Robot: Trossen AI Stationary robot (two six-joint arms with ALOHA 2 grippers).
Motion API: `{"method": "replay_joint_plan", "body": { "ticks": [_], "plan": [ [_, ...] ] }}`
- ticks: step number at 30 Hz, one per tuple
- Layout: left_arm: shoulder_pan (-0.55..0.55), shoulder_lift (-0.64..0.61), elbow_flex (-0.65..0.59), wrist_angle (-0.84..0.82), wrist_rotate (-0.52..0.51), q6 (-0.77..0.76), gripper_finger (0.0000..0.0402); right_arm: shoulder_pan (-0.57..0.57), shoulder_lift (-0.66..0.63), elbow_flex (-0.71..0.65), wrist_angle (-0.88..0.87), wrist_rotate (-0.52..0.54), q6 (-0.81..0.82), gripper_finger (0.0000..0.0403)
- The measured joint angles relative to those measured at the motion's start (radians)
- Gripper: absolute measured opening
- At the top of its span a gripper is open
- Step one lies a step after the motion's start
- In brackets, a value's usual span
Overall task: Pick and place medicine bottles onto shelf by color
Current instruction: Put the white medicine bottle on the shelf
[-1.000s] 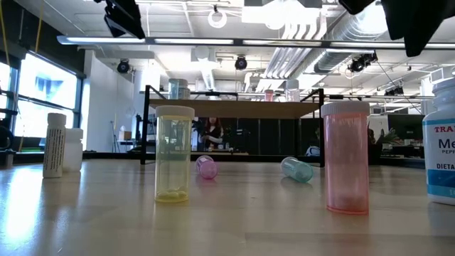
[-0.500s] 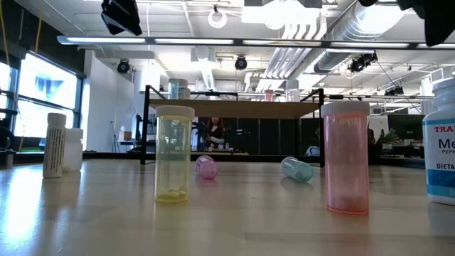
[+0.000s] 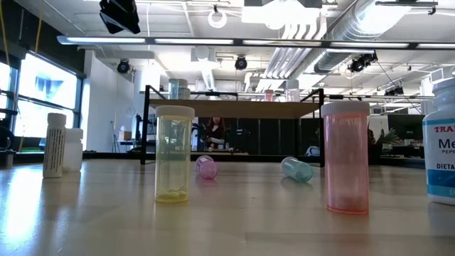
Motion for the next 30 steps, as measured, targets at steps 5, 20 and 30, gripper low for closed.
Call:
{"method": "replay_joint_plan", "body": {
  "ticks": [5, 20, 30],
  "plan": [
    [0.000, 0.001, 0.000, 0.000, 0.000, 0.000, 0.0197, 0.000, 0.056, 0.077, -0.060, 0.019, -0.003, 0.0231],
    [0.000, 0.001, 0.000, -0.003, -0.048, 0.003, 0.0197, -0.002, 0.241, 0.156, -0.302, -0.015, -0.026, 0.0231],
    [0.000, 0.001, 0.000, -0.004, -0.048, 0.003, 0.0197, -0.002, 0.328, 0.156, -0.325, -0.016, -0.022, 0.0231]
  ]
}}
